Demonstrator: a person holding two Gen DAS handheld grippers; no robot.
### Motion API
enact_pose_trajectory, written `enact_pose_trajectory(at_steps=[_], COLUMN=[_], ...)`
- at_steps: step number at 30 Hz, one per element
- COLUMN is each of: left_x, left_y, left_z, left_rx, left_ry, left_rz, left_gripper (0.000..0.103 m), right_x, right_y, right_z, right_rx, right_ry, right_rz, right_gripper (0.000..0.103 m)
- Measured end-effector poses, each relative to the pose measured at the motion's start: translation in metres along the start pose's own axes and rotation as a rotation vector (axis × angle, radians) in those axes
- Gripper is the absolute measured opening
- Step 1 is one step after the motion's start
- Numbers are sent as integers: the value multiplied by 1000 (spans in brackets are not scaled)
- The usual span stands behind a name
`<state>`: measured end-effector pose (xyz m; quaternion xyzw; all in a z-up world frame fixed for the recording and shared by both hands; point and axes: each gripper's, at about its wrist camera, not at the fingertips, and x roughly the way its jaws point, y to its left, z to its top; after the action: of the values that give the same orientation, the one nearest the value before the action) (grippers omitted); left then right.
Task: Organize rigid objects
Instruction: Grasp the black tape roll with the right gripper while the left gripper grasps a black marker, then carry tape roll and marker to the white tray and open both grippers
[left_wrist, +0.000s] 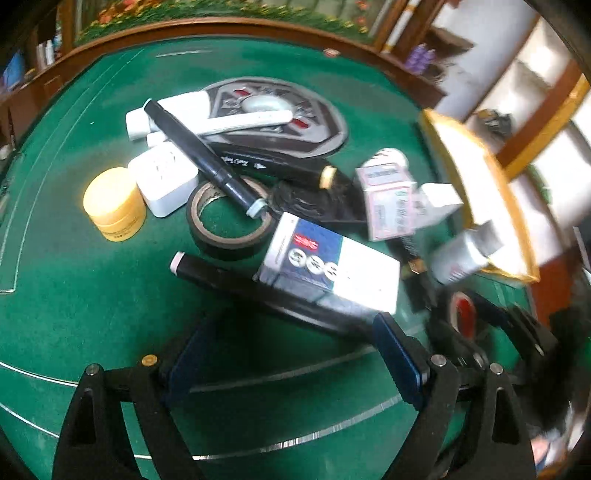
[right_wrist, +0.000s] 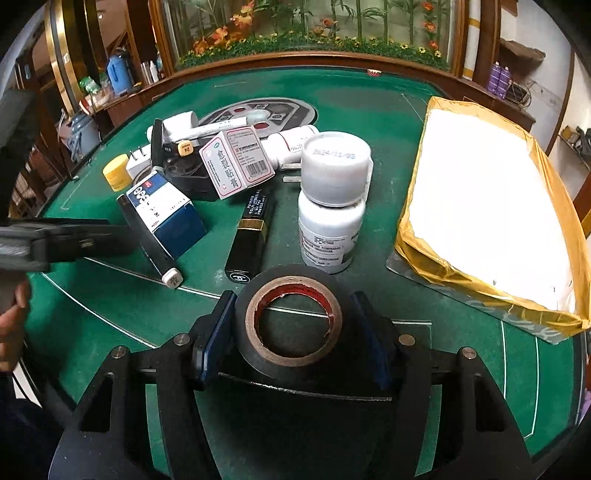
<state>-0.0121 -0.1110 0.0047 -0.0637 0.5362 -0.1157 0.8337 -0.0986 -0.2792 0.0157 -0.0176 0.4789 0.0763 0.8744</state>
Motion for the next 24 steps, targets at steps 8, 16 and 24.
enact_pose_trajectory(at_steps=[8,16,24], left_x=[4,-14,-18], left_y=[-3,17,22], left_z=[0,-16,-26], left_rx=[130,184,194], left_ry=[-45,-78,-136], left_rz=[167,162,135], left_gripper=[45,31,14], right_x=[0,0,-2], right_y=[-2,-3,7], right_z=[-3,-4,-5], right_rx=[2,8,-33], right_ry=[-9,0,7], right_rz=[41,43,5], right_gripper=[63,63,63])
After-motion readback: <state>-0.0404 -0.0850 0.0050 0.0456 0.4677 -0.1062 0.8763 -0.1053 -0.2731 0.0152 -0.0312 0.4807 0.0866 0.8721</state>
